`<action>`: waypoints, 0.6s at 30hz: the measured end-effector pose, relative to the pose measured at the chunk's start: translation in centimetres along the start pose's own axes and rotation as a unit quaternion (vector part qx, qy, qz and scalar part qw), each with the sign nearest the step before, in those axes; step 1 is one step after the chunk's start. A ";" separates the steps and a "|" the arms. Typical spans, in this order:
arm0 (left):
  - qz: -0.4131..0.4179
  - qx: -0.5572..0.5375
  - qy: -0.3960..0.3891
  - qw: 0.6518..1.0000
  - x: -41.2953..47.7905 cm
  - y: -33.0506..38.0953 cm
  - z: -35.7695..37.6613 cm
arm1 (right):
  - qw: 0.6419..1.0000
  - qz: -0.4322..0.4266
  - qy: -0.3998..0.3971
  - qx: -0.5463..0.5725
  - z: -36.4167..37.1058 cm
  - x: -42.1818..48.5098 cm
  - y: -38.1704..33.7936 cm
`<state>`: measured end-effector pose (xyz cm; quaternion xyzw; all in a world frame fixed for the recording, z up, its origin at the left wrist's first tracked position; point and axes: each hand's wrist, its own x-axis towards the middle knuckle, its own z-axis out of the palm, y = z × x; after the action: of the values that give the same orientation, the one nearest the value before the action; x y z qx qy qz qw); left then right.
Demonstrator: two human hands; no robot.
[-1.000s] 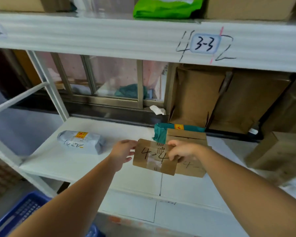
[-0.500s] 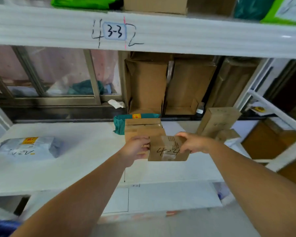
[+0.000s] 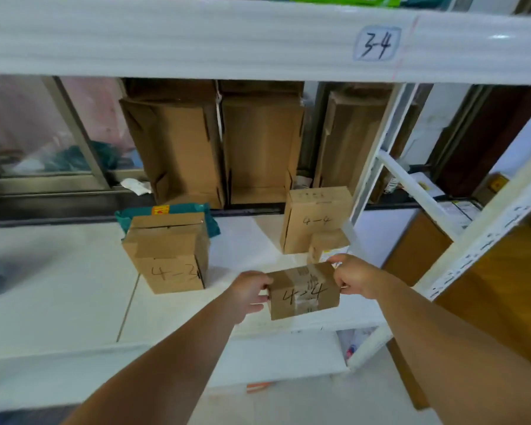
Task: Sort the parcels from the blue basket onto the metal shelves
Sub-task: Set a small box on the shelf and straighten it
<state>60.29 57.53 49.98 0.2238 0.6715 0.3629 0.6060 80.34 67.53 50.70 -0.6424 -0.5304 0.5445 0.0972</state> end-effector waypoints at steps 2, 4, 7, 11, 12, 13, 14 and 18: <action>-0.024 0.014 -0.004 1.000 1.3 -0.8 2.7 | 0.999 0.025 -0.024 -0.010 -2.0 0.9 1.8; -0.037 0.020 -0.009 0.999 2.4 -1.3 4.7 | 0.998 0.043 -0.043 -0.003 -3.5 2.1 3.4; -0.042 0.006 -0.015 0.999 4.2 -1.3 6.8 | 0.997 0.054 -0.030 0.056 -4.6 3.8 4.8; -0.055 -0.016 -0.024 0.998 6.1 -0.9 8.9 | 0.990 0.055 0.003 0.133 -5.5 6.2 5.8; -0.060 -0.011 -0.023 0.998 6.7 -0.8 9.3 | 0.989 0.056 0.012 0.137 -5.6 6.8 6.0; -0.063 0.001 -0.019 0.998 7.3 -0.8 9.6 | 0.989 0.062 0.013 0.133 -5.7 7.1 6.1; -0.065 0.015 -0.013 0.998 7.7 -0.8 10.0 | 0.989 0.069 0.002 0.128 -5.8 7.3 6.1; -0.076 0.051 -0.004 0.996 9.6 -0.5 11.6 | 0.993 0.100 -0.045 0.053 -6.1 7.5 5.6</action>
<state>70.06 66.83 43.32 0.2044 0.7018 0.2801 0.6223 87.36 73.86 44.64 -0.6610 -0.4381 0.6071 0.0521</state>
